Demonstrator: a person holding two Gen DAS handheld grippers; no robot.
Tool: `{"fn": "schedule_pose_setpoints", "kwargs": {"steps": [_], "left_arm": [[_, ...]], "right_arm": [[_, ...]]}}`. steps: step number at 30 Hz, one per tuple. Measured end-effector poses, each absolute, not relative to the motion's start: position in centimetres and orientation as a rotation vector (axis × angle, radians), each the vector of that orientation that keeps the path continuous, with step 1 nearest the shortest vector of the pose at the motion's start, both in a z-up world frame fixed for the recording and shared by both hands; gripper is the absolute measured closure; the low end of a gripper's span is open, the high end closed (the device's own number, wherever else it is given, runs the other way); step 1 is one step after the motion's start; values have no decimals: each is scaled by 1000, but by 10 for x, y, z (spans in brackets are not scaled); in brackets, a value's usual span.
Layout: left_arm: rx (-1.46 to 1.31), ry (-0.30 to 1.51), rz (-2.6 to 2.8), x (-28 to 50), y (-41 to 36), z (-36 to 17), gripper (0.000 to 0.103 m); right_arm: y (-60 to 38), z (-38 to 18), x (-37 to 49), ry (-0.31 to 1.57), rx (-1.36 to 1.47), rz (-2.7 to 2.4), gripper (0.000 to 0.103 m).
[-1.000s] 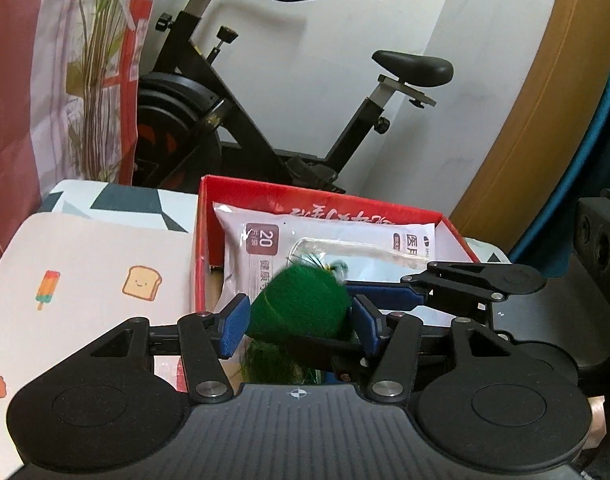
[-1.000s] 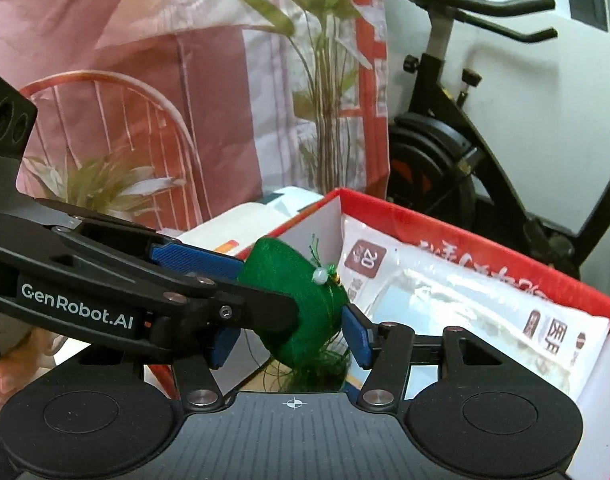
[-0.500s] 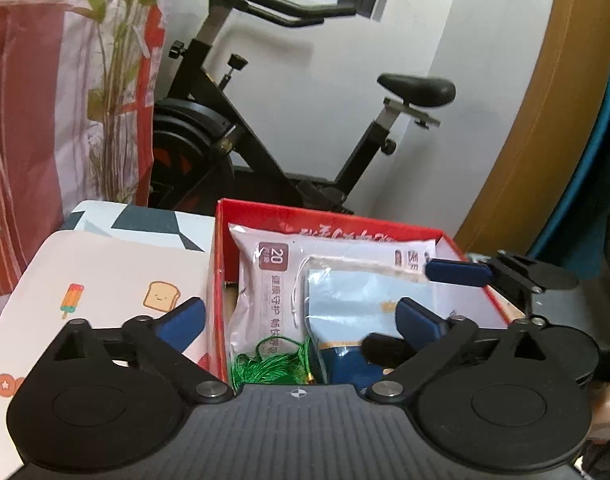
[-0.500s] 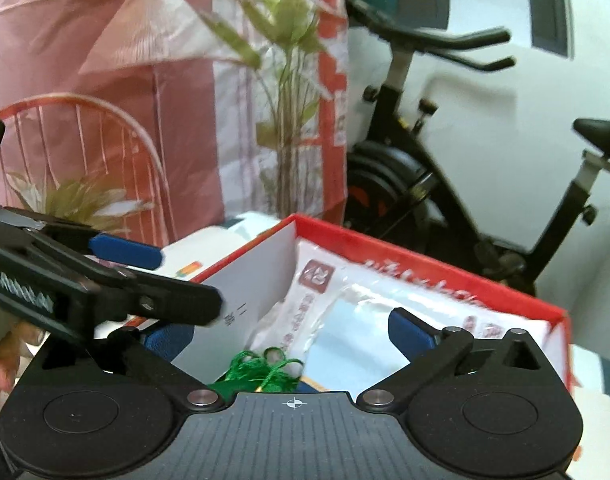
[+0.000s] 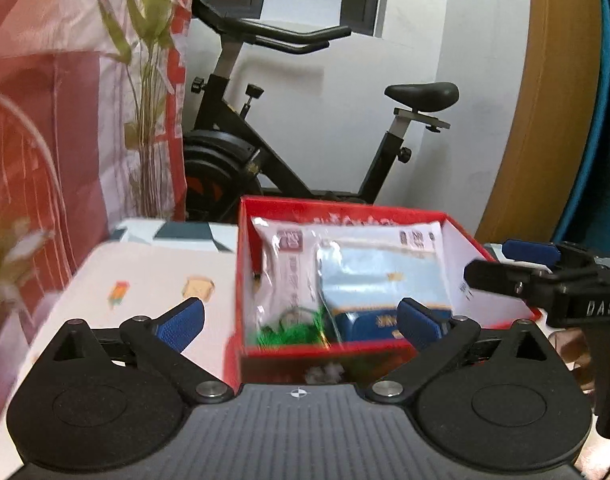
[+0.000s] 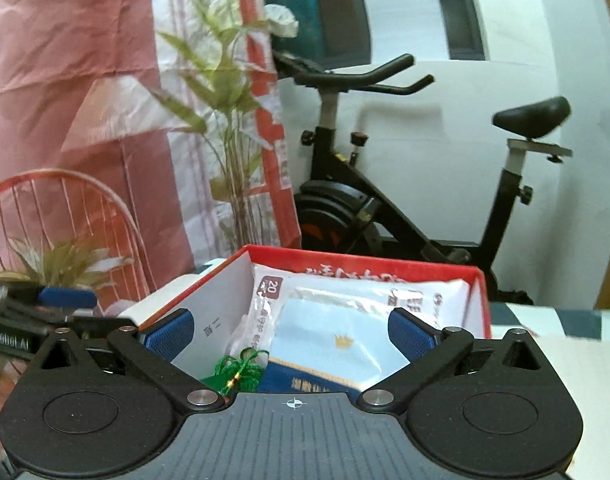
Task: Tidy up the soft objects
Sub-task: 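Move both tools down to the bagged mint-green cable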
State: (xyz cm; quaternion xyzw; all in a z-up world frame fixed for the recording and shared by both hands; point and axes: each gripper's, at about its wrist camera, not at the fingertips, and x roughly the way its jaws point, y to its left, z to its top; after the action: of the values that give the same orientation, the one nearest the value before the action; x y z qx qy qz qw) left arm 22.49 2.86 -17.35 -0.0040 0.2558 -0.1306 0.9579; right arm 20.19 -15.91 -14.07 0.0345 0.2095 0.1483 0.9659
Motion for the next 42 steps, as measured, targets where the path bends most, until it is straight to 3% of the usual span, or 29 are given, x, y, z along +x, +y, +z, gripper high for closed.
{"fn": "schedule_pose_setpoints", "kwargs": {"steps": [8,21,31,38,42], "left_arm": [[-87,562,-231,188,24,-204,0],[-141,692,-223,161,13,-254,0],[-124,819,-208,161,8,-276,0],[-117,864,-210,164,11,-284,0],[-98,864,-201,165,8,-284,0]], "right_arm": [[-186,-168,156,445,195,253,0],[-198,-247,85,569,114,135,0],[-190,-264,75,547,72,121,1],[-188,-269,77,573,90,177,21],[-191,-274,80,593,115,178,24]]}}
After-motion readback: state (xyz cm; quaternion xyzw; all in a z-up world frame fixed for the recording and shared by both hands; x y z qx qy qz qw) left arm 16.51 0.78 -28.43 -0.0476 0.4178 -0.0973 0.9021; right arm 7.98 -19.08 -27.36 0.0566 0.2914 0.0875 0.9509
